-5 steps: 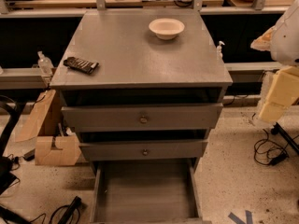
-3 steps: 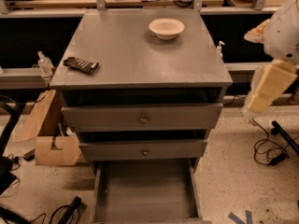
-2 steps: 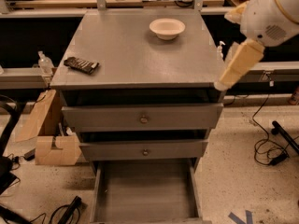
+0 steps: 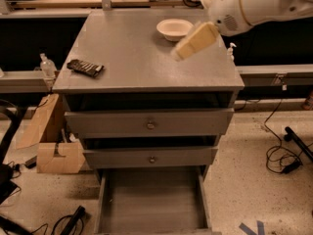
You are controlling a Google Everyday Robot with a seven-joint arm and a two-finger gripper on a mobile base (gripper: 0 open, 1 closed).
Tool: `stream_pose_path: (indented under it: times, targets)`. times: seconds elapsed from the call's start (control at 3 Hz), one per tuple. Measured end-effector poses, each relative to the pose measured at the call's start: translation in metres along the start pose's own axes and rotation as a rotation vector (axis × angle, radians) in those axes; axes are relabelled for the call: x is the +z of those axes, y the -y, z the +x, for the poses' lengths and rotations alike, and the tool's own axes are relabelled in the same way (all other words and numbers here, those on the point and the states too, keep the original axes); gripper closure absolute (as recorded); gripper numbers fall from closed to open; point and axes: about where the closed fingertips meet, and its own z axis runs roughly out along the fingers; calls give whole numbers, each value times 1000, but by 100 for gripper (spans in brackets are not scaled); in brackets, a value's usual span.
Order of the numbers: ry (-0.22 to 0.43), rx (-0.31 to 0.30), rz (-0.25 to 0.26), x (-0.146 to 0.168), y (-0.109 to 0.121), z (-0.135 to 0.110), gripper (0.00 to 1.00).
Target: Place rxbar chocolate into bottom drawer
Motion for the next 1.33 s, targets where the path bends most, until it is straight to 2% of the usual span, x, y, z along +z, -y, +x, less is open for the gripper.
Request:
stream_pose_path:
  times: [0.33,0.67,1.0,1.33]
  targets:
    - [114,80,9,25,6,-30,0]
    - [114,80,9,25,6,-30,0]
    - [93,56,-6,57,9,-39,0]
    - [20,16,-23,126,19,-47,0]
